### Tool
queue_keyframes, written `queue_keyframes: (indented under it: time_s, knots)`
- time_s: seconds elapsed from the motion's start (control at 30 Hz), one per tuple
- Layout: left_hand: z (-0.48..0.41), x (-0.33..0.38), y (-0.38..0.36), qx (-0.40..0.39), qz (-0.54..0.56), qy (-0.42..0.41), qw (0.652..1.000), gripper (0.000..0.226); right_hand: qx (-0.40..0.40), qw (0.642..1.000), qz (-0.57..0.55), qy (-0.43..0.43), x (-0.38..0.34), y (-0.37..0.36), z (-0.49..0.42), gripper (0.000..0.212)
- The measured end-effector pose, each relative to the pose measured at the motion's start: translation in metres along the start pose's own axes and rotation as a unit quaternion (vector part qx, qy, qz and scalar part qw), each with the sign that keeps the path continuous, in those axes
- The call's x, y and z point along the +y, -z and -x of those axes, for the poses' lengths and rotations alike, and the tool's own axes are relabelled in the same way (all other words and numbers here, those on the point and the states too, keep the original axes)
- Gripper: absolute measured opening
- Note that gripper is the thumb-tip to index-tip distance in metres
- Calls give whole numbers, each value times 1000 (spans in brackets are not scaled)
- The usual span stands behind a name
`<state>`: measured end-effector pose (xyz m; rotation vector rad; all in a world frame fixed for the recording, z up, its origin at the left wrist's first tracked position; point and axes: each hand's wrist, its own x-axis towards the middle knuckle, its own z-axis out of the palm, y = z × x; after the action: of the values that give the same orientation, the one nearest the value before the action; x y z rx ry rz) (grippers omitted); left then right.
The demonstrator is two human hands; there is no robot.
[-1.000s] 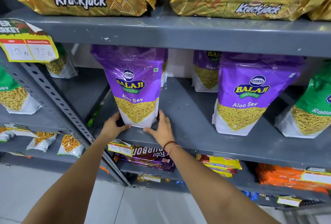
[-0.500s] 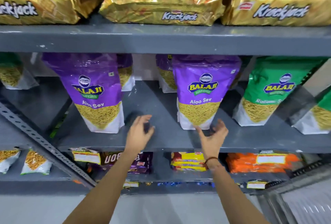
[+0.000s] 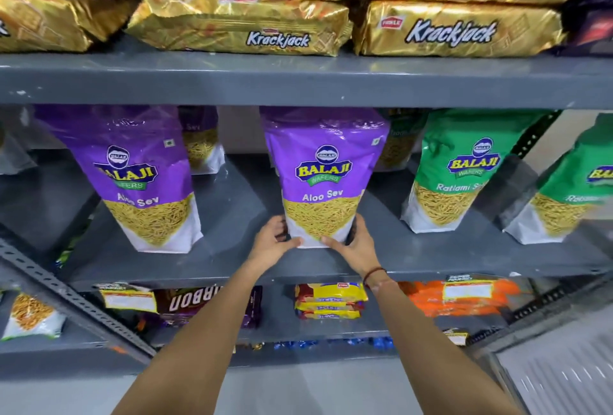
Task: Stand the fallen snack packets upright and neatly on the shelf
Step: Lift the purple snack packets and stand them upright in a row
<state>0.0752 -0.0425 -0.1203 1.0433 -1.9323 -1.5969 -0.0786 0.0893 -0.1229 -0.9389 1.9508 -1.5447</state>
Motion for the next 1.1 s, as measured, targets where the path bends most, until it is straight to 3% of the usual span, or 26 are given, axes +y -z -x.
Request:
queue_keyframes:
  time_s: [1.1]
  knots:
    - [28, -5, 21, 37, -6, -6, 999, 61, -33, 999, 21, -2, -3, -25, 13, 70]
